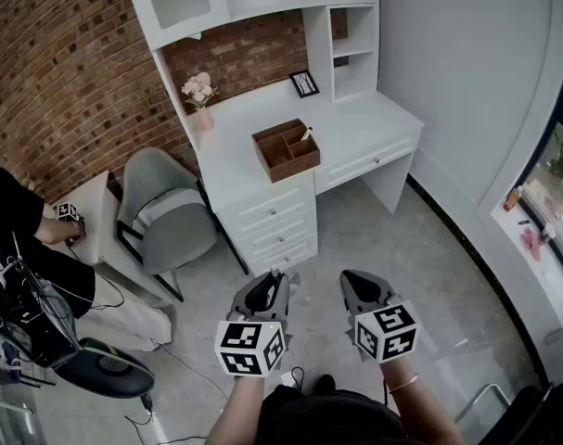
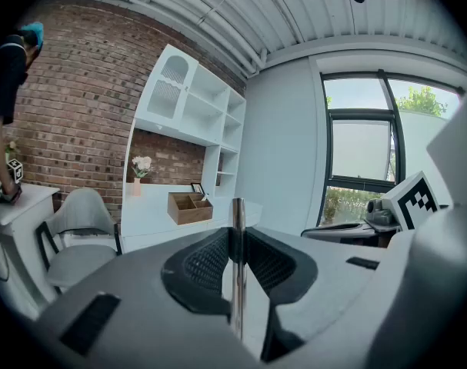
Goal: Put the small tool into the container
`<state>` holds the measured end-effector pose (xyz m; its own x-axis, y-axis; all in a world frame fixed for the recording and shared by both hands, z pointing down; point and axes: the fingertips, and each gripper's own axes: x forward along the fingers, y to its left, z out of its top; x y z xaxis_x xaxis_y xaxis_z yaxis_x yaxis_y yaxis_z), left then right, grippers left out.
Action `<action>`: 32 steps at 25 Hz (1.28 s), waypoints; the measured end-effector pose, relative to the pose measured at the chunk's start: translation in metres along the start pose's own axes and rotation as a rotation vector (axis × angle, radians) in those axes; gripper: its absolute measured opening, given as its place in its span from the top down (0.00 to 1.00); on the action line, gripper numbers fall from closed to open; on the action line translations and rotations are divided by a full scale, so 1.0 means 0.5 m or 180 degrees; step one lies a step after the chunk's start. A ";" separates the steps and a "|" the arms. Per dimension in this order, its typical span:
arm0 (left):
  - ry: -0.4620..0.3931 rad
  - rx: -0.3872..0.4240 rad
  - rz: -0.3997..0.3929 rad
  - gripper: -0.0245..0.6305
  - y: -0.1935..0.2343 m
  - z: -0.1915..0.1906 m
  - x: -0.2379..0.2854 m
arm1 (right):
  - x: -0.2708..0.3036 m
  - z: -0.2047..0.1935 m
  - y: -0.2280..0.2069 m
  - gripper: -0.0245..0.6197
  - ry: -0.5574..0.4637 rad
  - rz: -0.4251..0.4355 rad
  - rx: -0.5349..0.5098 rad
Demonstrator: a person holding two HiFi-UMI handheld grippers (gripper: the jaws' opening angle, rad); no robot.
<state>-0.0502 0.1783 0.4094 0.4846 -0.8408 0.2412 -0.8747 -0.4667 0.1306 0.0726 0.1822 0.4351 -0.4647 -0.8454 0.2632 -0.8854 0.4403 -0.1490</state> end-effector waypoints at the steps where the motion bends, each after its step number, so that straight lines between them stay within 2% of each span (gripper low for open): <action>1: 0.0003 0.0002 -0.0003 0.85 -0.003 -0.001 0.000 | -0.001 0.001 0.000 0.95 -0.0006 0.0001 -0.0009; 7: -0.0019 -0.0008 0.0025 0.85 -0.014 -0.002 -0.004 | -0.011 0.003 -0.004 0.95 -0.0034 0.0037 0.0019; 17: -0.0143 0.0029 0.0125 0.85 0.009 0.054 0.002 | 0.005 -0.004 -0.022 0.95 0.0051 0.0074 0.0118; 25: -0.0126 0.0003 0.0088 0.85 0.053 0.074 0.071 | 0.071 0.014 -0.055 0.95 0.0048 0.0026 0.0182; 32: -0.0075 -0.0049 0.0070 0.85 0.119 0.087 0.176 | 0.173 0.033 -0.104 0.95 0.0126 0.0015 0.0207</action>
<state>-0.0596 0.0644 0.3967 0.4651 -0.8571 0.2216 -0.8850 -0.4439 0.1404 0.0784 0.0814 0.4501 -0.4700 -0.8302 0.2996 -0.8813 0.4226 -0.2116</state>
